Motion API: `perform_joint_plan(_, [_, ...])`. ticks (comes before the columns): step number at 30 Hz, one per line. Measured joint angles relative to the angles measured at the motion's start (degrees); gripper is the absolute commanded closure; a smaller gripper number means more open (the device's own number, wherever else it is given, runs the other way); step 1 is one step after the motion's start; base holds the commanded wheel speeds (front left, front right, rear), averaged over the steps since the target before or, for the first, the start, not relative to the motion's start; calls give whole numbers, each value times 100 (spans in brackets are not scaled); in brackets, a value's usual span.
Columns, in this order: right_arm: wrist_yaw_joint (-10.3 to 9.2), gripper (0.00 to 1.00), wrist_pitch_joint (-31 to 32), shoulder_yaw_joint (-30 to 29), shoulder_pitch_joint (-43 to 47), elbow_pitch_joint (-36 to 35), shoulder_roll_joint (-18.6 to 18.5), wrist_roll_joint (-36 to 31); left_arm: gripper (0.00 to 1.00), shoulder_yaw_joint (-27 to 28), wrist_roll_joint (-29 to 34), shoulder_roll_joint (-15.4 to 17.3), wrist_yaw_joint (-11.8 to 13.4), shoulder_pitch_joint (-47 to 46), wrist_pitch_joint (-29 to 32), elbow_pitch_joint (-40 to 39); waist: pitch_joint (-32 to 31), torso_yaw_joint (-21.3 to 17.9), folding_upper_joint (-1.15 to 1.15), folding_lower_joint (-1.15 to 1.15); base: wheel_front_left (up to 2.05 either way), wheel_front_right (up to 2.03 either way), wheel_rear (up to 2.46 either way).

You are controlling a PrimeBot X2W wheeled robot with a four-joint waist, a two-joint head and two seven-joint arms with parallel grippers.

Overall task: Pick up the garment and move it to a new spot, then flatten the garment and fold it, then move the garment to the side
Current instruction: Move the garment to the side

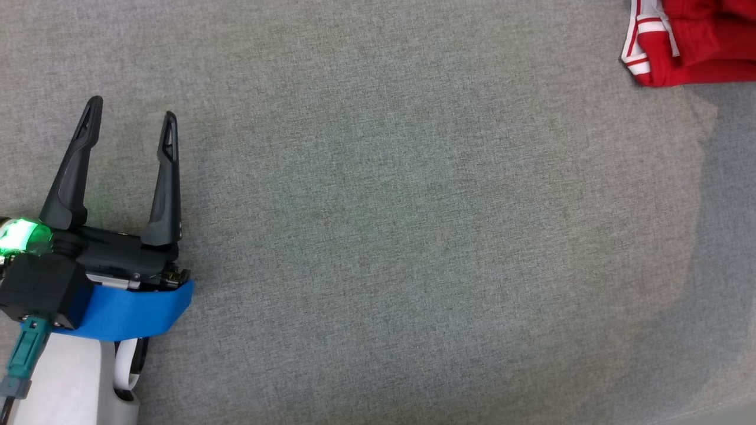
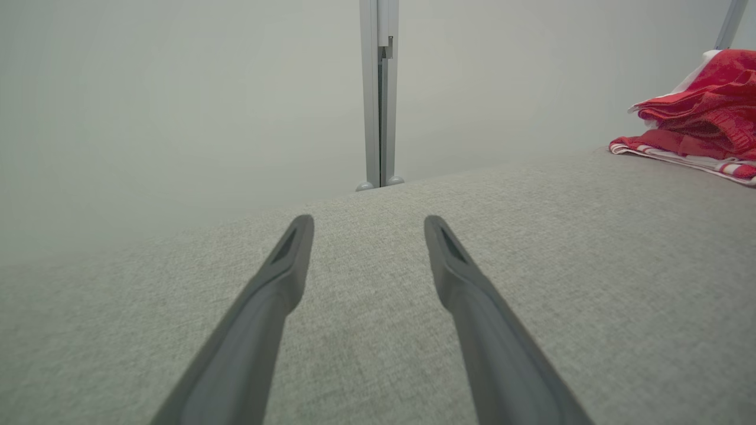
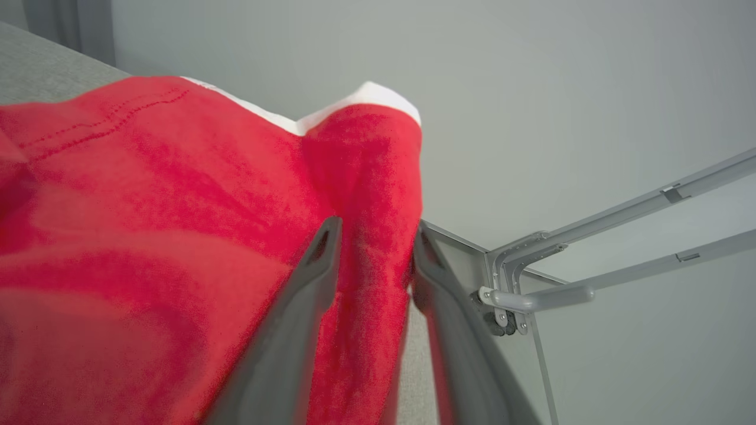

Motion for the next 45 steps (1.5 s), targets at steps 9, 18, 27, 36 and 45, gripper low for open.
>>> perform_joint_plan(9, [0, 0, -335, -266, -162, 472, 209, -530, 0, 40, -42, -14, 34, -13, 0, 126, -200, 50, 0, 0, 0, 0, 0])
perform_joint_plan(18, [0, 0, -868, -584, 96, 455, 623, -756, 0, 126, -127, -211, 97, 171, 1, 371, -874, 289, -1, -1, 0, 0, 0])
perform_joint_plan(27, [0, 0, -948, -918, 1246, -581, 1405, -795, 0, 324, -199, -479, 185, 719, 0, 712, -1830, 682, -2, -2, 0, 0, 0])
perform_joint_plan(36, [0, 0, -948, -1050, 2812, -1618, 2117, -747, 0, 435, -229, -737, 191, 1293, 1, 1100, -2609, 907, -2, -2, 0, 0, 0])
perform_joint_plan(45, [-1, 0, -948, -1192, 4205, -2212, 2477, -537, 0, 437, -213, -907, 159, 1553, 1, 1505, -3232, 1116, -3, -2, 0, 0, 0])
